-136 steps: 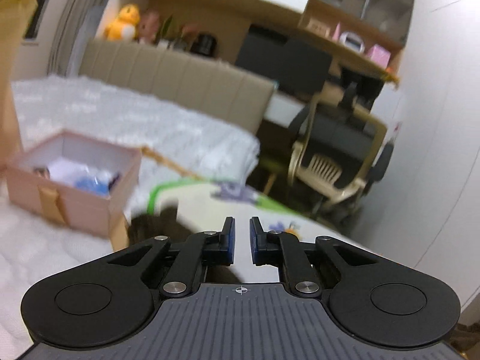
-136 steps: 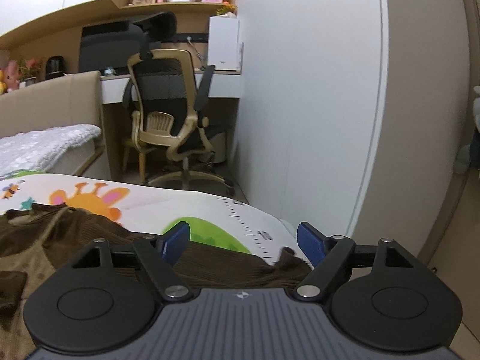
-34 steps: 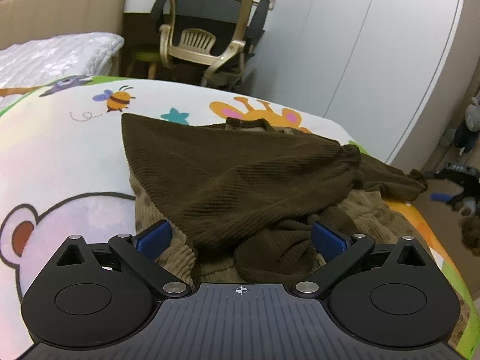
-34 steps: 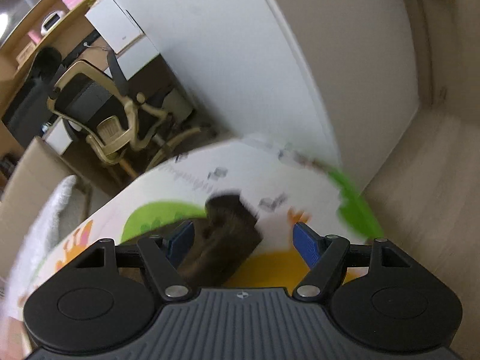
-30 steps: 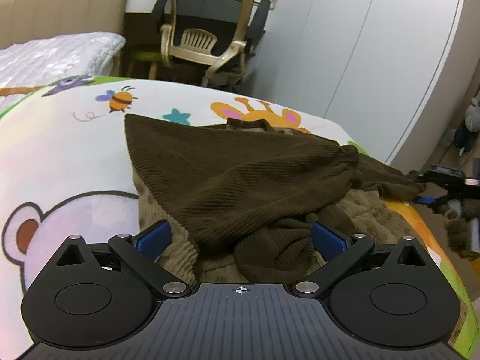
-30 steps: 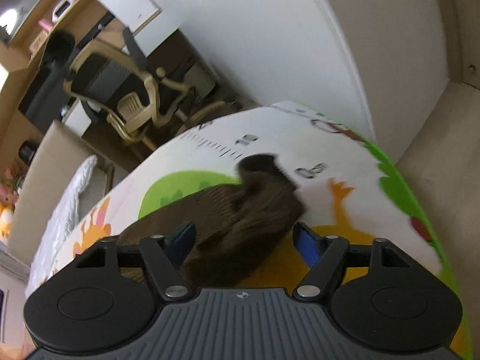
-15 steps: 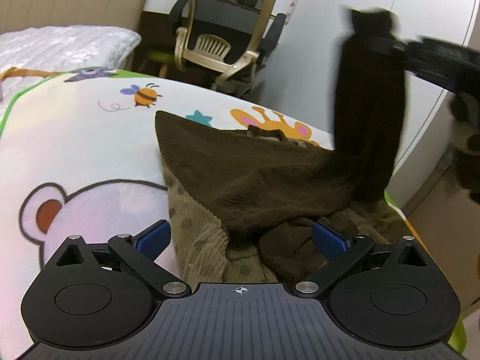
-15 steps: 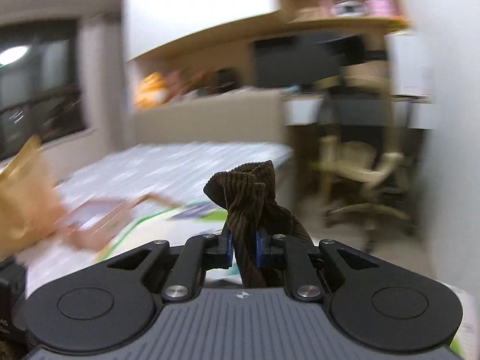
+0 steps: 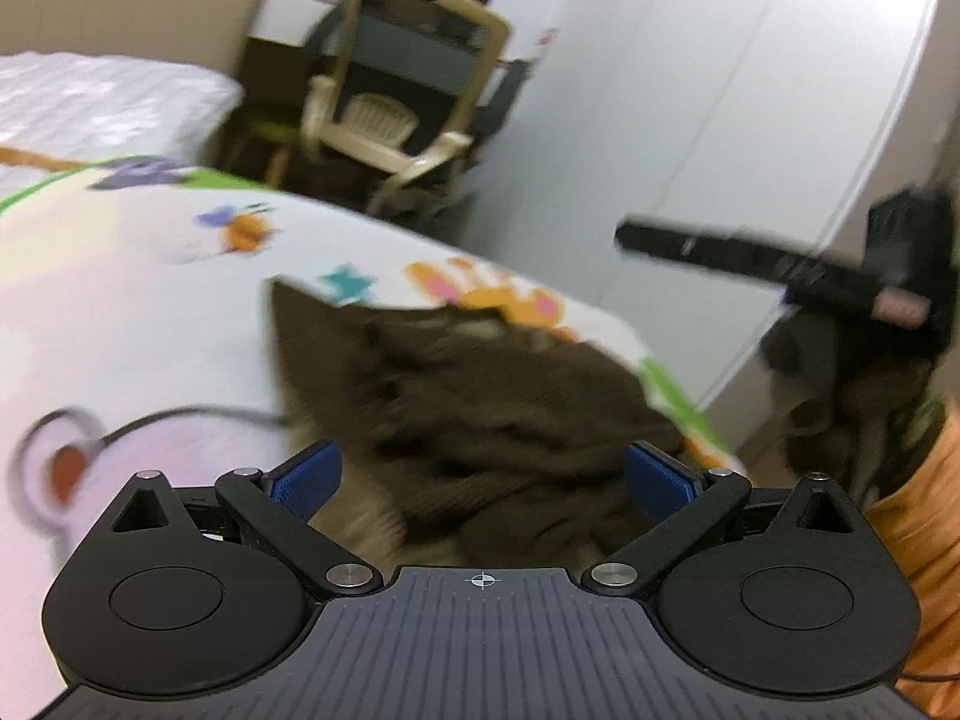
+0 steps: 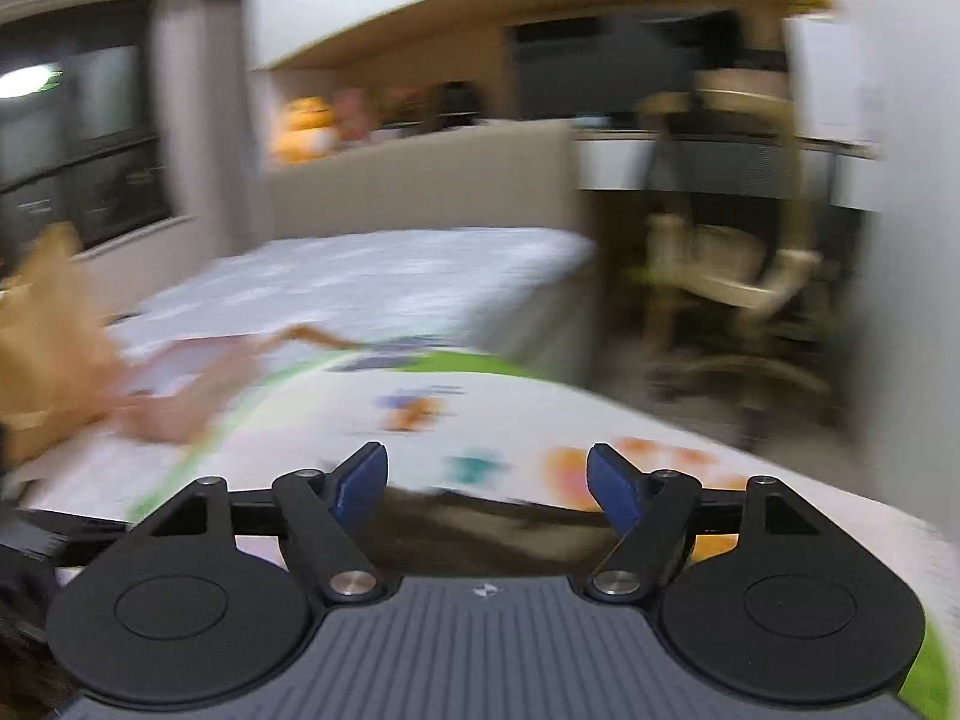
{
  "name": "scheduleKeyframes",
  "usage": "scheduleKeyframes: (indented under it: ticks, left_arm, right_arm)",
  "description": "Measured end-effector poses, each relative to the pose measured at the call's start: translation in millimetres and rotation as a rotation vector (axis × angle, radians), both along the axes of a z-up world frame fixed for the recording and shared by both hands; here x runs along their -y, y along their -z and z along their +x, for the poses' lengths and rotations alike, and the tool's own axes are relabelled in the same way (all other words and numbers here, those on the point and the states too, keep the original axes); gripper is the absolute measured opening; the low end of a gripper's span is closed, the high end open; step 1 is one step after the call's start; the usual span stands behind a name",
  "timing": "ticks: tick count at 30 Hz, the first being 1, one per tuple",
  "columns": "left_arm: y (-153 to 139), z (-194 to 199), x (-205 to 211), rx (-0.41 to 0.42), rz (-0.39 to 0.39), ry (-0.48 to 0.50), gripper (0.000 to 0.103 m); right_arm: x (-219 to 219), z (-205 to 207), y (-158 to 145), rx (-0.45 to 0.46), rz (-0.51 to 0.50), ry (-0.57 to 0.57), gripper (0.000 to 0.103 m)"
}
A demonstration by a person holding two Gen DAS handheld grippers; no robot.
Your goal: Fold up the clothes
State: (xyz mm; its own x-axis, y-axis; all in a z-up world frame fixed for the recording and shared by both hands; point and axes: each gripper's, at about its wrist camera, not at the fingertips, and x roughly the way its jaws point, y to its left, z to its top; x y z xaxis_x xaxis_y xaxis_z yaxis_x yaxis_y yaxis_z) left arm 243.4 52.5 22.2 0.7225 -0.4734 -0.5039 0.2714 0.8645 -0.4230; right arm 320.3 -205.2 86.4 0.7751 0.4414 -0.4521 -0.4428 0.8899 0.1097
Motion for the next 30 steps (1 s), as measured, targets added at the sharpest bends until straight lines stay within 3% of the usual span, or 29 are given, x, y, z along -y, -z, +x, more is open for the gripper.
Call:
scheduleKeyframes:
  ticks: [5, 7, 11, 15, 20, 23, 26, 30]
  left_arm:
    - [-5, 32, 37, 0.049, -0.061, 0.103, 0.103]
    - [8, 49, 48, 0.017, -0.057, 0.105, 0.103]
    - [35, 80, 63, -0.057, -0.029, 0.079, 0.103]
    - [57, 84, 41, -0.086, -0.007, 0.005, 0.102]
    - [54, 68, 28, -0.064, 0.026, -0.014, 0.102]
    - [49, 58, 23, -0.054, 0.057, -0.021, 0.102]
    - [41, 54, 17, -0.059, 0.078, -0.050, 0.102]
    - [29, 56, 6, -0.040, 0.015, -0.051, 0.102]
  right_arm:
    - [41, -1, 46, -0.035, -0.048, 0.187, 0.085]
    - [52, 0, 65, -0.058, -0.060, 0.236, 0.086]
    - [53, 5, 85, -0.100, -0.055, 0.229, 0.088]
    - [47, 1, 78, -0.066, -0.066, 0.177, 0.099]
    - [24, 4, 75, -0.025, -0.207, 0.115, 0.103]
    - [14, 15, 93, -0.068, -0.295, 0.112, 0.103]
    - [10, 19, 105, -0.100, -0.322, 0.111, 0.103]
    - [11, 22, 108, -0.124, -0.299, 0.122, 0.103]
